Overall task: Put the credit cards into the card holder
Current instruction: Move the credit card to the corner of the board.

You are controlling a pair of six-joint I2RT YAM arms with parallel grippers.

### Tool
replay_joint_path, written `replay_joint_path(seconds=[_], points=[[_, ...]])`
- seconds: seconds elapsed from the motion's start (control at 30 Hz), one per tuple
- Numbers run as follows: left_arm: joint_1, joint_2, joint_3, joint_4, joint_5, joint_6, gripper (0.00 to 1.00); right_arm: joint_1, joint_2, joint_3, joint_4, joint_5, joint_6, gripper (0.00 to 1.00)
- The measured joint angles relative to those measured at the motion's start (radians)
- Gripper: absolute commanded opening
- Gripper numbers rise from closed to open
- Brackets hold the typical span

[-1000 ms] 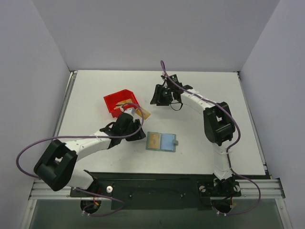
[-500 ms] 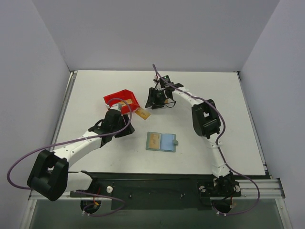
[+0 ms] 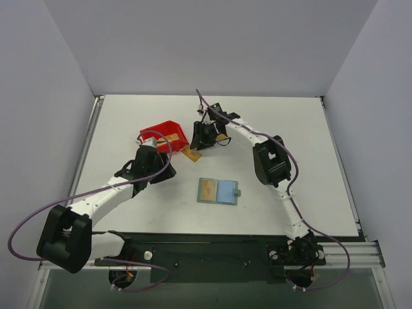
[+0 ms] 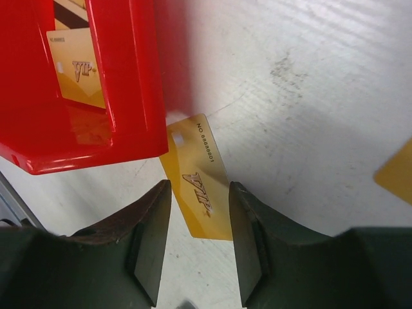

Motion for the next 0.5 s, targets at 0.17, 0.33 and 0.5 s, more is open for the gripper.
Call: replay_joint_path(seconds=[0.17,0.33,0.5], points=[[0.018,0.0,-0.004,0.001,0.003,0.005,0.63,0.03,0.0,0.001,-0.017,-0.002,-0.024,0.34],[0.03,0.008,-0.004,0.006,0.008,0.012,0.63,0.051,0.0,0.001,-0.026,-0.002,-0.04,0.33],[0.039,0.035,-0.005,0.019,0.011,0.012,0.61,0.067,0.0,0.001,-0.029,0.002,-0.05,0.31]])
